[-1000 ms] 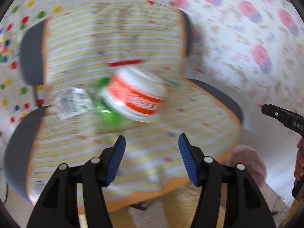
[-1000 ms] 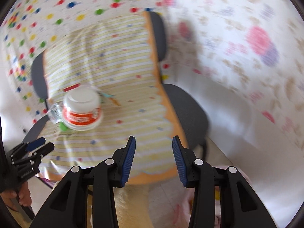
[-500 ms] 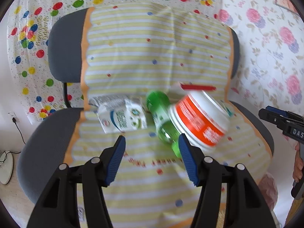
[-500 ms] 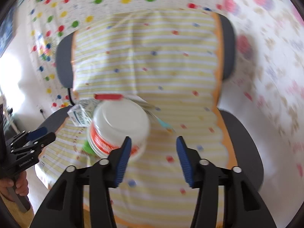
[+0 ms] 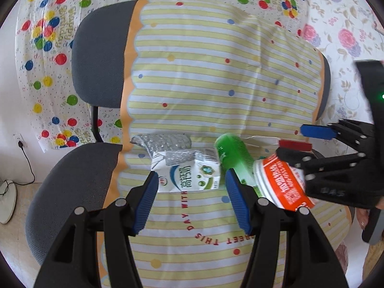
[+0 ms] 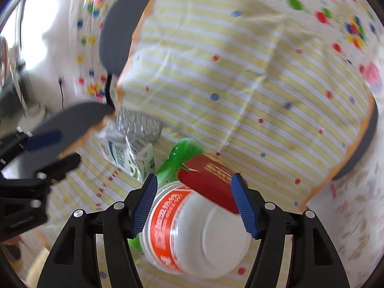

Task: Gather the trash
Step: 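Grasp the white paper strip beside the tub with the right tool, then grasp the orange-and-white tub rim with the left tool while the right tool holds the paper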

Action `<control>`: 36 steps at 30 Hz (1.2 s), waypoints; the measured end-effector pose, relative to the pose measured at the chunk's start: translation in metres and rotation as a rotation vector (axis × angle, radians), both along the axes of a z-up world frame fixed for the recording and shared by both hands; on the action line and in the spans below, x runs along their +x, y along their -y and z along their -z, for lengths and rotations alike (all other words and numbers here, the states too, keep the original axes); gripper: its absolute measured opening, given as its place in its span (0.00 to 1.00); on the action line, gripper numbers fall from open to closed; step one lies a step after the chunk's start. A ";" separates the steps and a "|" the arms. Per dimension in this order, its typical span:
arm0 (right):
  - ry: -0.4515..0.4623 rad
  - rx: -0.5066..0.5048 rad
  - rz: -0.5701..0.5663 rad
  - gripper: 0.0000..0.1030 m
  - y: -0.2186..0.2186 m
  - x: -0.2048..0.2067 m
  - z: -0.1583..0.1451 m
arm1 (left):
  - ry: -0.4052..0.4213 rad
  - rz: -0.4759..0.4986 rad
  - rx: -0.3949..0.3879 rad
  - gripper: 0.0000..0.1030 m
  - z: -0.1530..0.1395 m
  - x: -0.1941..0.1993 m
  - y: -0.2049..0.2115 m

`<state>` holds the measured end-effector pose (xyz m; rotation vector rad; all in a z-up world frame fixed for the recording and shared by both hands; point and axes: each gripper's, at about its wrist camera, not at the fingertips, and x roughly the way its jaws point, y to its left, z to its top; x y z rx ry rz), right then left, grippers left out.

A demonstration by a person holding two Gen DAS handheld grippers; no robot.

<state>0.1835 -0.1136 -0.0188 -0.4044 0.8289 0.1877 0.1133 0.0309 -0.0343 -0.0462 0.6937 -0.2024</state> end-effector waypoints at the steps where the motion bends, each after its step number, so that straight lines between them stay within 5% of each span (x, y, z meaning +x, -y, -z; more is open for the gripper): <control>1: -0.010 -0.054 0.004 0.63 -0.005 0.007 0.005 | -0.004 -0.002 -0.004 0.55 0.001 0.001 -0.003; 4: -0.018 -0.176 0.015 0.59 -0.015 0.021 0.017 | -0.013 -0.017 -0.019 0.55 0.006 0.002 -0.014; 7: -0.037 -0.231 0.015 0.41 -0.017 0.031 0.024 | -0.027 -0.043 -0.028 0.55 0.012 0.002 -0.027; 9: -0.046 -0.227 0.020 0.27 -0.014 0.034 0.025 | -0.043 -0.060 -0.028 0.55 0.016 0.000 -0.035; 15: 0.084 -0.116 0.127 0.11 0.022 0.034 -0.006 | -0.062 -0.076 -0.001 0.55 0.022 -0.010 -0.039; 20: 0.202 0.056 0.289 0.06 0.091 0.012 -0.046 | -0.048 -0.046 0.004 0.55 0.015 -0.024 -0.024; 23: 0.187 0.158 0.361 0.06 0.133 -0.008 -0.045 | -0.033 -0.012 0.016 0.55 0.010 -0.033 -0.007; 26: 0.225 0.154 0.421 0.06 0.163 -0.036 -0.035 | -0.025 0.022 0.024 0.55 0.007 -0.041 0.012; 36: 0.113 0.412 0.292 0.03 0.196 -0.109 0.007 | -0.035 0.092 0.069 0.55 0.012 -0.066 0.059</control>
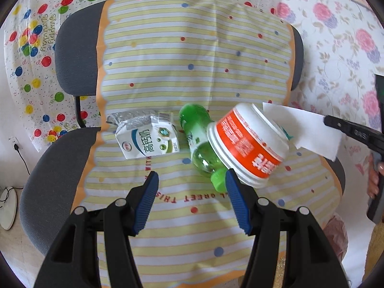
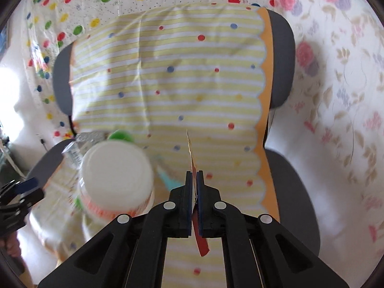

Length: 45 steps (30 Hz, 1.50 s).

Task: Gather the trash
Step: 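Grasp the orange-and-white tub rim with the left tool while the right tool holds the paper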

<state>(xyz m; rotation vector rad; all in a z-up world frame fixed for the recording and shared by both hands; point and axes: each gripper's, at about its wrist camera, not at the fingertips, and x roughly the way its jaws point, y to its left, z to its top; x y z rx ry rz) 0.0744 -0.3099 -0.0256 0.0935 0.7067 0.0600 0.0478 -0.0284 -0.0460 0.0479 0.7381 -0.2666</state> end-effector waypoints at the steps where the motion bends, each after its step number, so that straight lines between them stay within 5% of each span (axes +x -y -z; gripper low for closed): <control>1: -0.001 0.012 -0.005 0.03 0.000 -0.009 0.000 | -0.001 -0.001 0.002 0.55 0.000 -0.002 0.001; 11: 0.012 0.038 0.128 0.03 0.007 -0.074 0.025 | -0.072 0.074 -0.033 0.55 0.025 -0.017 0.023; 15: 0.012 0.069 0.150 0.03 0.008 -0.078 0.038 | -0.099 0.139 -0.083 0.46 0.035 -0.015 0.045; 28: 0.024 0.089 0.151 0.03 0.014 -0.080 0.044 | -0.177 0.153 -0.221 0.46 0.064 0.019 0.076; 38: 0.024 0.105 0.148 0.03 0.019 -0.079 0.046 | -0.100 0.136 -0.368 0.46 0.068 0.037 0.075; 45: 0.032 0.121 0.137 0.03 0.021 -0.081 0.039 | -0.013 0.169 -0.384 0.16 0.041 0.044 0.088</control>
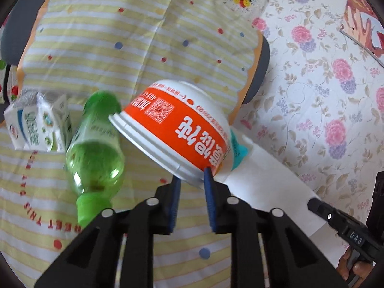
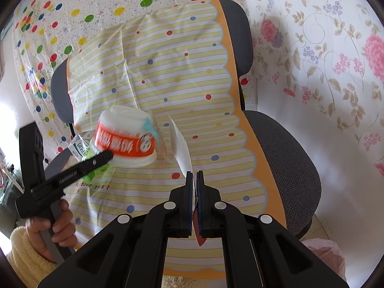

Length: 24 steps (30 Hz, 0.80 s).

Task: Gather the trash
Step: 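Grasp the orange-and-white tub rim with the left tool while the right tool holds the paper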

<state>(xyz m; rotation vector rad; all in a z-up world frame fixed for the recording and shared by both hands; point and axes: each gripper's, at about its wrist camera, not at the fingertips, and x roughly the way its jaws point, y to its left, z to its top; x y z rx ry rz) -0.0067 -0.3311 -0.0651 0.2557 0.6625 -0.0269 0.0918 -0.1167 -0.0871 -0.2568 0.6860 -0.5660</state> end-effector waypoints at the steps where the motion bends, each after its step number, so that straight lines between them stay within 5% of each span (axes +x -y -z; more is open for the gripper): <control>1: -0.002 0.003 -0.004 0.03 -0.001 -0.001 -0.001 | 0.008 0.003 0.000 0.14 -0.003 0.001 0.003; 6: 0.000 0.003 -0.020 0.03 -0.004 -0.010 -0.007 | 0.039 0.009 0.026 0.03 -0.021 0.007 0.017; 11: 0.023 -0.014 0.024 0.03 -0.001 -0.021 -0.014 | 0.114 0.037 0.117 0.02 -0.038 -0.016 0.021; 24: 0.054 -0.005 0.149 0.03 0.006 -0.076 -0.031 | 0.163 0.131 0.156 0.02 -0.062 -0.123 -0.010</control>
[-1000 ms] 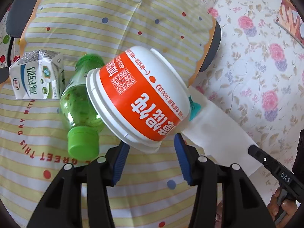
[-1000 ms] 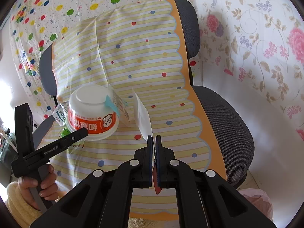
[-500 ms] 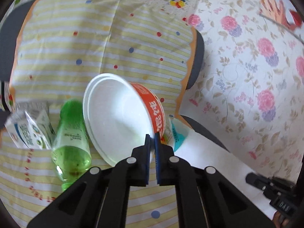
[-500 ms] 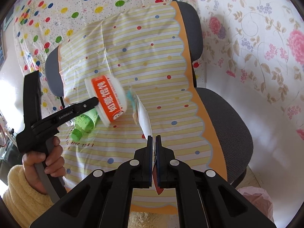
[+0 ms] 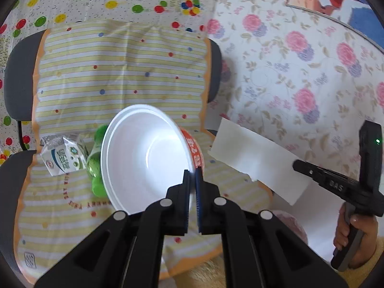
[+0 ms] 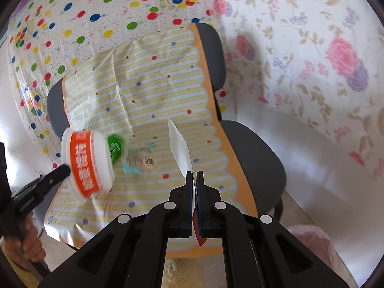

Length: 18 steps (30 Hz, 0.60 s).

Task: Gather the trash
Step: 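Carry the tub and paper strip over the pink bin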

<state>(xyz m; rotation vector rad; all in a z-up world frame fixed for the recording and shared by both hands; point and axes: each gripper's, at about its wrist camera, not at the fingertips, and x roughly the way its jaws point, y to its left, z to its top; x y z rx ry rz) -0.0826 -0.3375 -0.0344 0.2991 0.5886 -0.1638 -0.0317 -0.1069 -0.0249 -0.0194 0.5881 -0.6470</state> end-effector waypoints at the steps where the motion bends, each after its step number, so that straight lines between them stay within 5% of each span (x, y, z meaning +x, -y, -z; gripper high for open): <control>1: -0.004 0.001 0.006 0.03 0.000 -0.006 0.000 | 0.004 0.016 -0.006 0.02 -0.001 -0.006 0.000; 11: -0.036 -0.058 0.134 0.03 0.014 -0.081 -0.006 | 0.004 0.212 -0.059 0.02 -0.007 -0.055 0.035; 18: -0.138 -0.064 0.270 0.04 0.047 -0.130 0.021 | -0.041 0.365 -0.029 0.02 0.015 -0.079 0.092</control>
